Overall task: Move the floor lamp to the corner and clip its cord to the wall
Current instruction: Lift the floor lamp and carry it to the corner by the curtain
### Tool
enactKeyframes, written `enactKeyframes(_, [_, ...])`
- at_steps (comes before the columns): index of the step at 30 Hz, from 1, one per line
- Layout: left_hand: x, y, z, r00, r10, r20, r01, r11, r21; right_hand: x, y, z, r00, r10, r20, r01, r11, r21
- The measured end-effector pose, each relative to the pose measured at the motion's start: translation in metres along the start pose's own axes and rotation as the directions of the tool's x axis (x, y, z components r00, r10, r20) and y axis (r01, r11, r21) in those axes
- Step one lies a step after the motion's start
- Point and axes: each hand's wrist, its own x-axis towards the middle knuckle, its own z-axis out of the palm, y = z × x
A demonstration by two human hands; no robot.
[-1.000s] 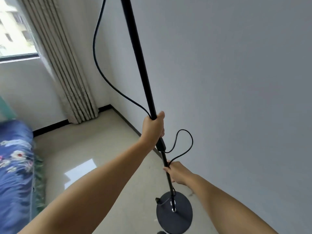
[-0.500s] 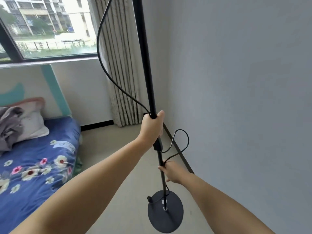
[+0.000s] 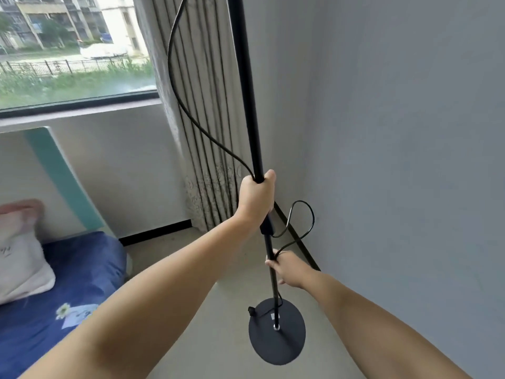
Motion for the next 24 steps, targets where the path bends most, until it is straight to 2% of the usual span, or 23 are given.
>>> enactKeyframes(9, [0.257, -0.019, -0.020, 0.995, -0.053, -0.088, 0.055, 0.998, 0.028, 0.245, -0.040, -0.069, 0.998, -0.001, 0.068, 0.003, 1.000, -0.025])
enactKeyframes(15, [0.404, -0.034, -0.024, 0.989, -0.106, -0.107, 0.120, 0.984, 0.132, 0.385, -0.062, -0.111, 0.997, 0.037, 0.069, -0.028, 0.993, -0.116])
enactKeyframes(20, [0.524, -0.064, -0.022, 0.988, -0.132, -0.077, 0.141, 0.982, 0.124, 0.495, -0.070, -0.135, 0.995, 0.093, 0.026, -0.089, 0.989, -0.117])
enactKeyframes(24, [0.611, -0.096, -0.021, 0.987, -0.159, -0.027, 0.161, 0.983, 0.094, 0.577, -0.065, -0.139, 0.979, 0.180, -0.090, -0.188, 0.978, -0.093])
